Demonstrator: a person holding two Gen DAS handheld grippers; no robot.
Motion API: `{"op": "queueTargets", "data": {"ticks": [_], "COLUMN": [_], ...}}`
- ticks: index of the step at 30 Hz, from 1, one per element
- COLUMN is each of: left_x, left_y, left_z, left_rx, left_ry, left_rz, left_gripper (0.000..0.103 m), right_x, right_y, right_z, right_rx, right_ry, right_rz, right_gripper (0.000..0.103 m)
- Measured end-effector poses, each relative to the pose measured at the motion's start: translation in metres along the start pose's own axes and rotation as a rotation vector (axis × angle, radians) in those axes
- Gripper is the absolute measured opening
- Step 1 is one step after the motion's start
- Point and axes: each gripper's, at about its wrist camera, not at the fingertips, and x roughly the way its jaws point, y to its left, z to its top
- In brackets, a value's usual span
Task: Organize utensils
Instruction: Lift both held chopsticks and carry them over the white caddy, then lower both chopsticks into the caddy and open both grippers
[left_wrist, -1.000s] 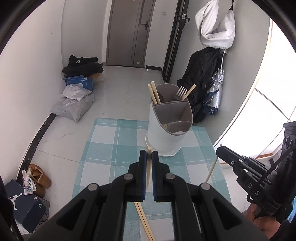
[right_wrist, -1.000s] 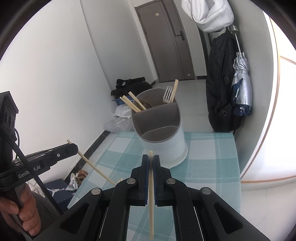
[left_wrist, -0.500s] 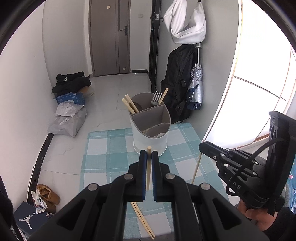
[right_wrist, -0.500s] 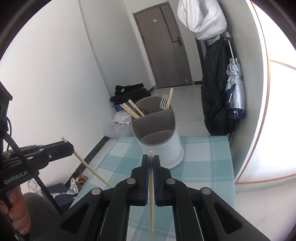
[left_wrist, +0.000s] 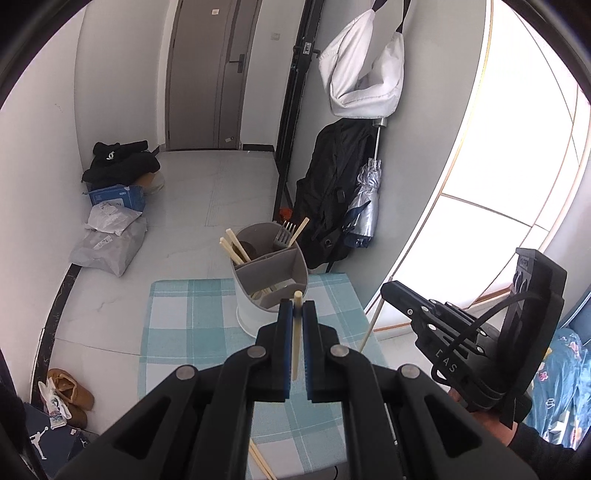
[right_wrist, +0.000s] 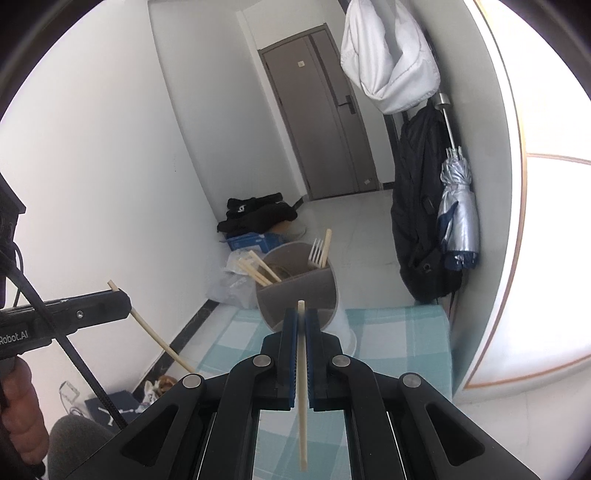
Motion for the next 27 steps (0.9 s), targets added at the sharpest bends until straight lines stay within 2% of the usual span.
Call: {"op": "queueTargets", "data": {"ticks": [13,18,21,27], "left_x": [0.015,0.028,0.038,0.055], "left_y": [0.016,0.042,0.057,0.075], "left_z": [0.072,0.099,0.113,0.124], "left_rx": [-0.080,-0.179,-0.210,-0.199], "left_ry": [-0.022,0.008,0.002,-0.001], "left_rz": [-0.102,-0.170,-0.154,-0.110], "left_gripper": [0.002,0.002,0.002,0.002], "right_x": [0.019,0.046,0.071,0.114], "right_y": [-0.002,0.002,0.001,0.003], "right_z": [0.093,0.131,0.147,0.171], "right_rx": [-0.073,-0.109,-0.084,-0.088], "right_ry": [-0.076,-0.105,-0.098,-0.117], "right_rz": [-0.005,0.000,0.009,0.020], "right_gripper": [0.003,0.003,0.003,0.003]}}
